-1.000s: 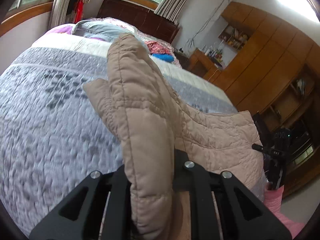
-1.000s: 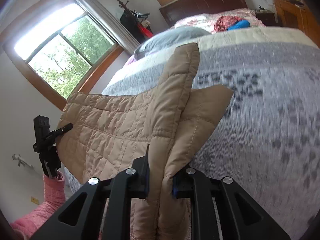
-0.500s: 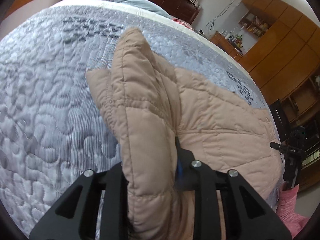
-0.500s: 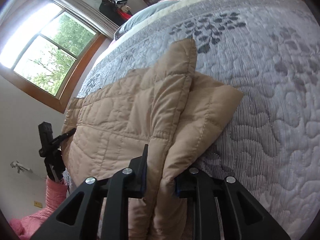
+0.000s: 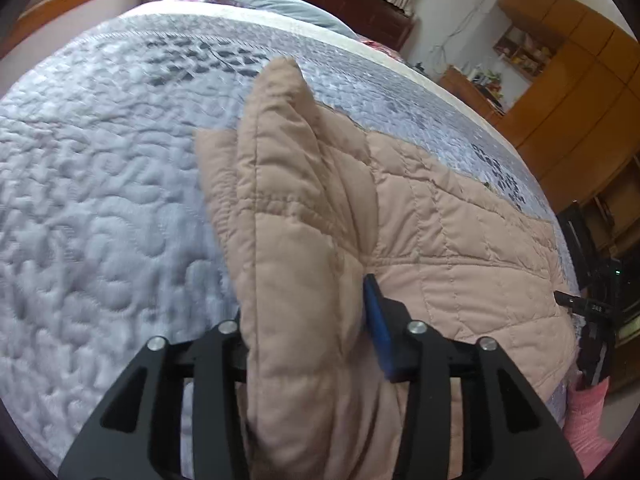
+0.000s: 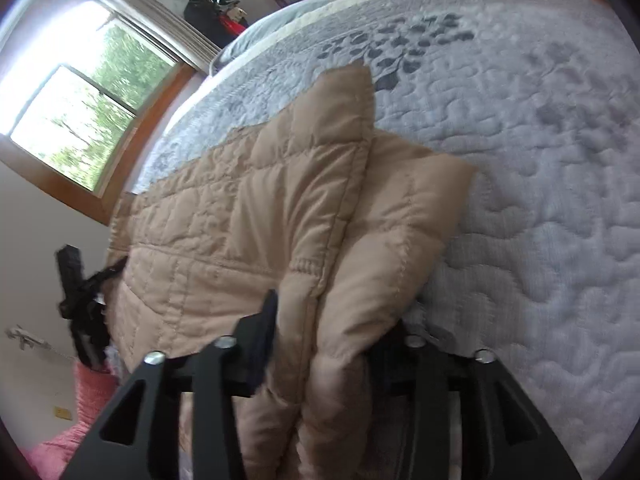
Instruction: Fold large clothes
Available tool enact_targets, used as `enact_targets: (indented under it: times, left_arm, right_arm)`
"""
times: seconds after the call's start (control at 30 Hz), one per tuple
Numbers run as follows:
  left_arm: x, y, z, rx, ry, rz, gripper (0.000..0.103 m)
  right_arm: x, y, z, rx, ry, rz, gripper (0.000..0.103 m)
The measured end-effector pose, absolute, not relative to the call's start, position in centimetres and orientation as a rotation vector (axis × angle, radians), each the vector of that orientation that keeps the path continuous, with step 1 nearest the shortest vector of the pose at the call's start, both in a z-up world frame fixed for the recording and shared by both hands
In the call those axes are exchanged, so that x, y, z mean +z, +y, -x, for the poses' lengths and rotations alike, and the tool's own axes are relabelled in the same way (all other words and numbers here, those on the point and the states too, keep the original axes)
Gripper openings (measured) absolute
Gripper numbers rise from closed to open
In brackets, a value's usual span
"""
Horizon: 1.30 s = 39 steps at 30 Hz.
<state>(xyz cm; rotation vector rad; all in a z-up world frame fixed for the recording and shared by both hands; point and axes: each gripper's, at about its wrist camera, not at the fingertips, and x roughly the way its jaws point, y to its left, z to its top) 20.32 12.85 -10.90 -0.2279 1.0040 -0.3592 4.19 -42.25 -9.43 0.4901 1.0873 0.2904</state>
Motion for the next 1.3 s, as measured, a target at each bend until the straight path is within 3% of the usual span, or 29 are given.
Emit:
enact_targets:
  times: [0.23, 0.37, 0.6, 0.87, 1.2, 1.3]
  left_arm:
    - [-5.3, 14.8, -16.4, -0.254, 0.872, 0.159, 0.042]
    - [-3.1, 12.0, -14.7, -0.302, 0.838, 0.105, 0.042]
    - [-5.4, 5.6, -15.0, -0.387, 0.881, -0.006, 0.042]
    - [-10.4, 4.8, -17.1, -0.372, 0.984, -0.012, 0.044]
    - [-8.5, 5.9, -15.8, -0.308, 0.981, 0.047, 0.042]
    - [-6.4, 8.0, -13.2, -0.267, 0.932, 0.087, 0.048]
  right_arm:
    - [-3.2, -41.6, -0.8, 0.181, 1.008, -0.254, 0.045]
    - [-1.0, -37.9, -0.7, 0.25, 0.999, -0.158, 0.045]
    - [-3.0, -32.4, -2.3, 0.352, 1.067, -0.085, 0.044]
    - [-7.0, -31.6, -4.3, 0.34, 1.151, -0.075, 0.042]
    - [-5.4, -33.0, -3.3, 0.338, 1.132, -0.139, 0.043]
    - [-3.4, -35.2, -2.2, 0.282, 1.094, -0.151, 0.044]
